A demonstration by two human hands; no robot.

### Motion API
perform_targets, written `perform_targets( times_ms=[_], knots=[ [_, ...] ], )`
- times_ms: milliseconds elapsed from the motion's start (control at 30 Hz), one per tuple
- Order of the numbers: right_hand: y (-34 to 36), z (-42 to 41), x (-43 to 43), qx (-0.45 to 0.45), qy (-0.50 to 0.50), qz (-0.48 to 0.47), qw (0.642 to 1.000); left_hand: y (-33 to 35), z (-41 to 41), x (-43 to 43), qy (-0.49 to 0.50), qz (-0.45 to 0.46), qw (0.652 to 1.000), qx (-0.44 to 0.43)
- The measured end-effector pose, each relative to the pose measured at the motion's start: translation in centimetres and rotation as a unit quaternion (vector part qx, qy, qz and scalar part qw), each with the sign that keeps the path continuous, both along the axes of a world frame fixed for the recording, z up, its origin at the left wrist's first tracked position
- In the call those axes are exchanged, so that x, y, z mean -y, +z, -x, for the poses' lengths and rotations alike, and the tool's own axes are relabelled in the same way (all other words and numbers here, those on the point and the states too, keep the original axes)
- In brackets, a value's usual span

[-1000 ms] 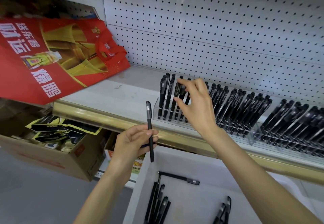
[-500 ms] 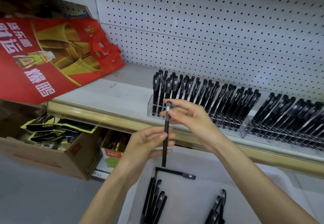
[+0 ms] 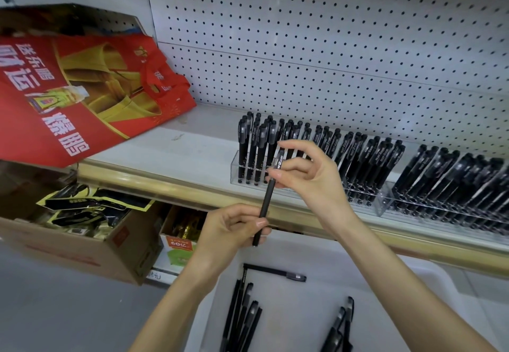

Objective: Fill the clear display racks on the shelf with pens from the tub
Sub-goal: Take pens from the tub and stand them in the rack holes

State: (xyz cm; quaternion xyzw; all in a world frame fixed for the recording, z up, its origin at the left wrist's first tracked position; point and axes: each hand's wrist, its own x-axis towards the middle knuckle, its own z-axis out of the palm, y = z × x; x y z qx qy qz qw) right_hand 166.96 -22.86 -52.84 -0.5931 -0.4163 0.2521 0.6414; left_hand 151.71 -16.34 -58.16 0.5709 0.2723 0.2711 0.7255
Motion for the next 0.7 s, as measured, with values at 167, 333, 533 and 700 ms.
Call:
perform_targets(
  times_ms=[167,333,533,700],
  knots=[
    [0.6,-0.3,0.2,0.073,-0.033,-0.032,0.996,-0.1,-0.5,-1.0,0.011,-0.078,0.996,-0.041],
    [3.2,-2.1,-0.7,0.196,-0.183,-0.104,0.958,-0.3,0.0,-5.3,0.138,-0.404,0.882,-0.2],
    [2.8,-3.0,-2.7,0.326,-0.225,-0.075,0.915,-1.9,-1.2,-7.1,0.032,-0.493,0.825,-0.275],
    [2.0,-2.9,-3.8,0.345,-0.219,-0.055,0.911,-2.6,-1.4,-7.6,0.01,-0.478,0.837,-0.267]
  ],
)
